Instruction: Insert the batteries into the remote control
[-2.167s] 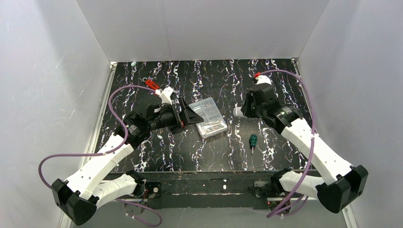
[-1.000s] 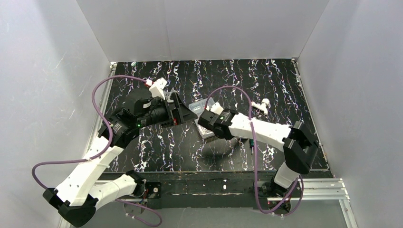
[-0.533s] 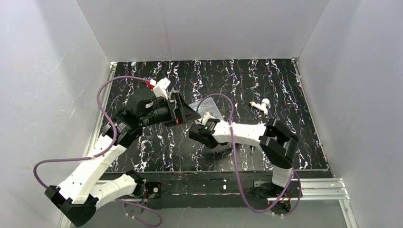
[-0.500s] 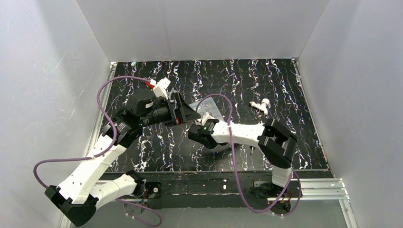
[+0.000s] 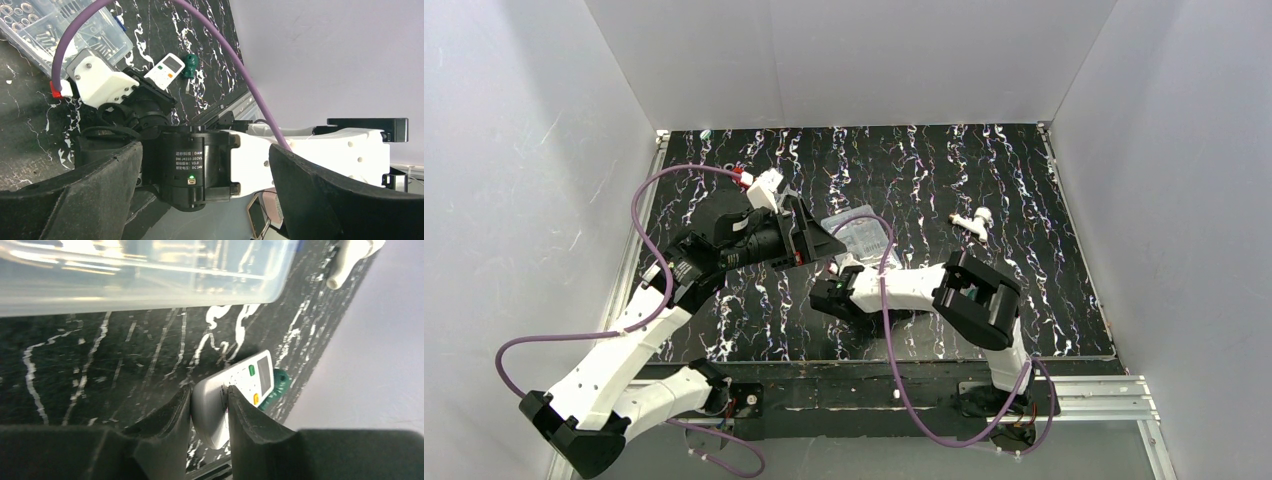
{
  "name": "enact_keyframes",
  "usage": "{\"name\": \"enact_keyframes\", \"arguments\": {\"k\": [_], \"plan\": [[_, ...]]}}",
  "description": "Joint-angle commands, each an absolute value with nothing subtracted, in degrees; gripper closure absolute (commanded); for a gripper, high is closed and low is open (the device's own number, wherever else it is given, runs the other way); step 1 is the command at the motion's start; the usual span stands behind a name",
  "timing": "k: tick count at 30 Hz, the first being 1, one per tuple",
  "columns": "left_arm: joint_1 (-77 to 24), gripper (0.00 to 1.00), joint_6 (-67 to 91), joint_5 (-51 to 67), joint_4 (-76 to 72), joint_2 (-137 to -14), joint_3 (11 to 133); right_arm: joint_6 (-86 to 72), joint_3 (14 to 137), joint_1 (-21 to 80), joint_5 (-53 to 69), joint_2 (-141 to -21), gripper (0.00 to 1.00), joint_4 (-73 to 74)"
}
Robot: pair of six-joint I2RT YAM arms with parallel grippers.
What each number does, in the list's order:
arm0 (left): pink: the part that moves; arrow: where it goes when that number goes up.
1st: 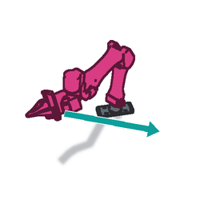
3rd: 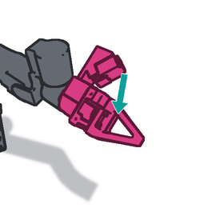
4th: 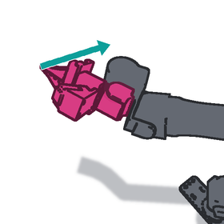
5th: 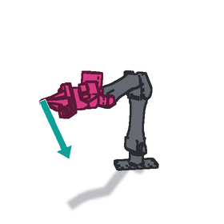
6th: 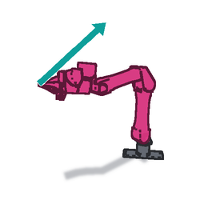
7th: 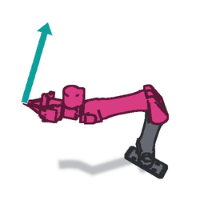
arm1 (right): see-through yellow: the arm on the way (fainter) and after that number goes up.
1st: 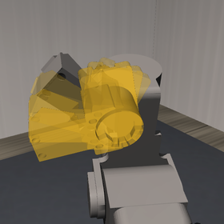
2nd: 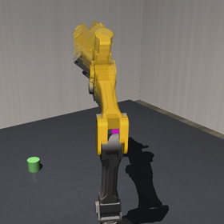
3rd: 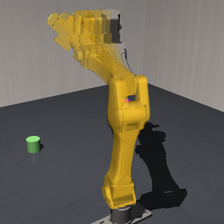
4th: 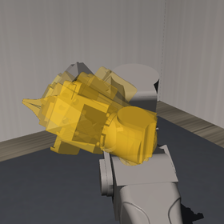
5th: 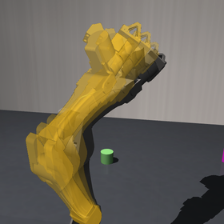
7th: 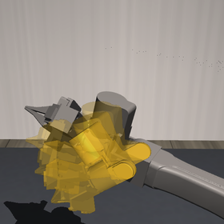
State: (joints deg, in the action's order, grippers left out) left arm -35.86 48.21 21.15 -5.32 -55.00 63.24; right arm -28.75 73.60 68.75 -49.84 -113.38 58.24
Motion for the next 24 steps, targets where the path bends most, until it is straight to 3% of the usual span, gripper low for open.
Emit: {"name": "enact_keyframes", "arguments": {"k": [1, 14, 24], "plan": [[-36.1, 0.02, 48.2, 21.7, -6.5, -53.9, 63.3, -33.8, 73.4, 70.0, -41.8, -113.5, 0.62, 52.6], [-36.1, 0.02, 48.3, 22.1, -6.2, -54.0, 63.0, -34.0, 72.3, 70.9, -40.9, -110.7, 0.33, 50.1], [-36.1, 0.02, 47.2, 22.1, -4.6, -54.2, 64.0, -31.2, 74.4, 70.9, -36.7, -101.5, 0.30, 45.3]]}}
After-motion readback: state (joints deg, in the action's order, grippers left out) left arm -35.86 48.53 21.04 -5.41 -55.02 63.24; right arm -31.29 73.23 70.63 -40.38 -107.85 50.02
